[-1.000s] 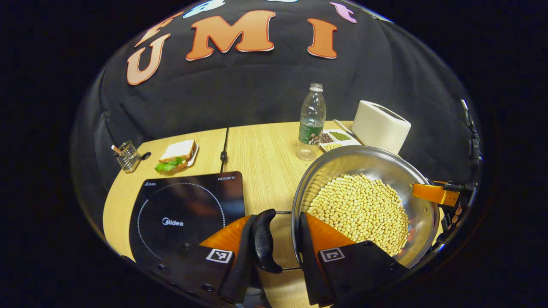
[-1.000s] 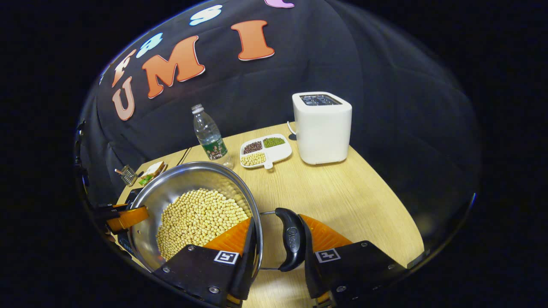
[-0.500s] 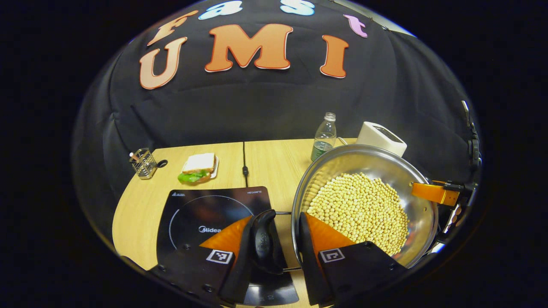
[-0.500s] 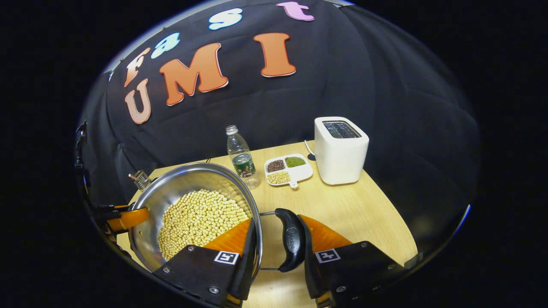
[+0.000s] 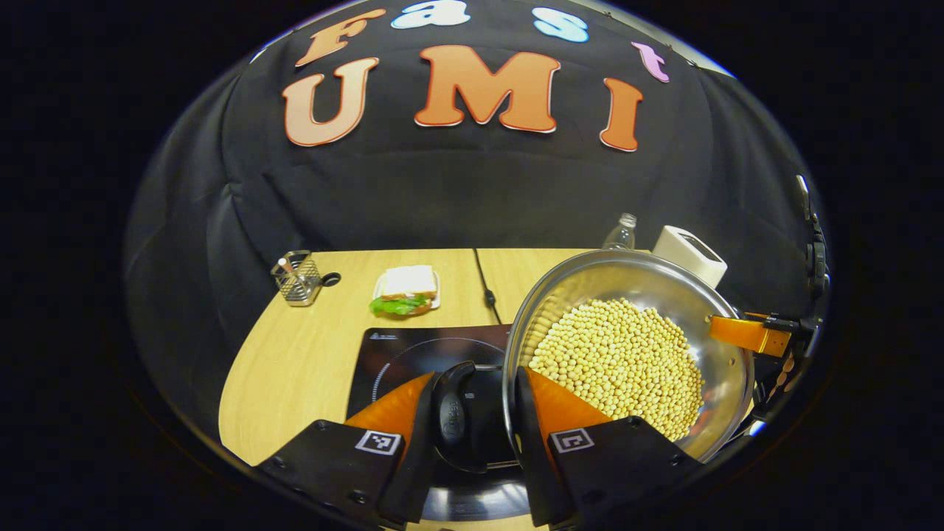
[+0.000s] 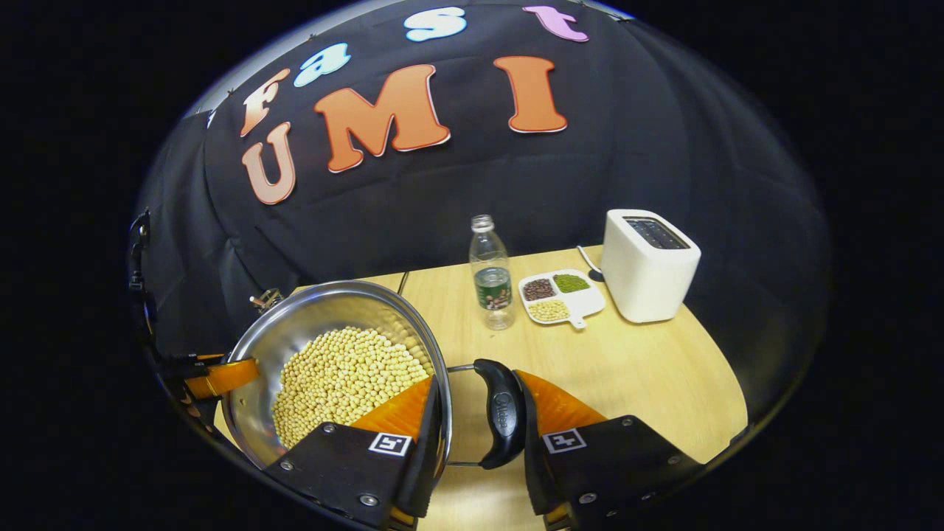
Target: First push the handle of the pot to place it horizontally, then grasp the pot with both hands and set it on the induction cooktop.
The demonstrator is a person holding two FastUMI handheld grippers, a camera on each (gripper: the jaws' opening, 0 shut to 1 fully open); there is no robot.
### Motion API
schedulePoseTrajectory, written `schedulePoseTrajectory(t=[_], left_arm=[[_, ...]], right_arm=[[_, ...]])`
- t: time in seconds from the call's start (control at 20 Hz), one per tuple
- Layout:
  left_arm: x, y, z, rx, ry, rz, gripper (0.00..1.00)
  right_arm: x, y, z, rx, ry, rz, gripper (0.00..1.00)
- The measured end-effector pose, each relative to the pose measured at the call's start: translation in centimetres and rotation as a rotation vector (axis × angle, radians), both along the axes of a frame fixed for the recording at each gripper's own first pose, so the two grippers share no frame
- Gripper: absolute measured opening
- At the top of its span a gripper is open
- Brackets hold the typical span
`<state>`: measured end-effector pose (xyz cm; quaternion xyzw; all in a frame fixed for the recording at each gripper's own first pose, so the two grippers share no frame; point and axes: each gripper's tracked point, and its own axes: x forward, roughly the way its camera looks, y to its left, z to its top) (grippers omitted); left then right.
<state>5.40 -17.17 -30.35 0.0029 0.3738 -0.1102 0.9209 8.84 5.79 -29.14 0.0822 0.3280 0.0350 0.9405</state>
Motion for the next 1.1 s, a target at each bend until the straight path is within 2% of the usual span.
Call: schedulePoseTrajectory(t=[0.25,0.35,0.4,0.45,0.5,0.55,0.65,0.75,0.85,0.9,1.05,1.1], left_arm=[[0.4,4.9,-0.7,0.020,0.010,0.041,0.63],[0.2,6.9,-1.1,0.025,0.023,0.058,0.56],[0.3,7.5,-1.5,0.024,0.033,0.067,0.56],[0.3,8.2,-2.0,0.024,0.042,0.076,0.63],[0.5,8.8,-2.5,0.026,0.049,0.084,0.56],[0.6,9.4,-3.0,0.028,0.056,0.092,0.59],[0.5,10.5,-3.7,0.029,0.072,0.104,0.56],[1.0,11.2,-4.9,0.029,0.091,0.112,0.59],[1.1,11.8,-5.9,0.028,0.107,0.116,0.59],[1.3,11.9,-6.4,0.029,0.116,0.115,0.56],[1.2,12.1,-7.5,0.030,0.138,0.117,0.63],[1.5,11.9,-8.0,0.032,0.142,0.116,0.60]], right_arm=[[0.8,5.3,-0.7,0.011,0.014,0.049,0.51],[0.9,7.1,-1.5,0.012,0.026,0.065,0.51],[1.1,8.0,-1.8,0.012,0.031,0.073,0.50],[1.2,8.8,-2.2,0.013,0.037,0.079,0.50],[1.3,9.6,-2.8,0.015,0.045,0.086,0.51],[1.4,10.2,-3.2,0.016,0.053,0.092,0.50],[1.4,11.5,-4.0,0.014,0.068,0.105,0.51],[1.5,12.5,-4.8,0.011,0.082,0.114,0.50],[1.6,13.0,-5.6,0.006,0.097,0.118,0.50],[1.7,13.4,-5.9,0.003,0.102,0.119,0.51],[1.5,13.5,-6.5,0.002,0.124,0.123,0.50],[1.4,13.5,-6.6,0.003,0.129,0.123,0.51]])
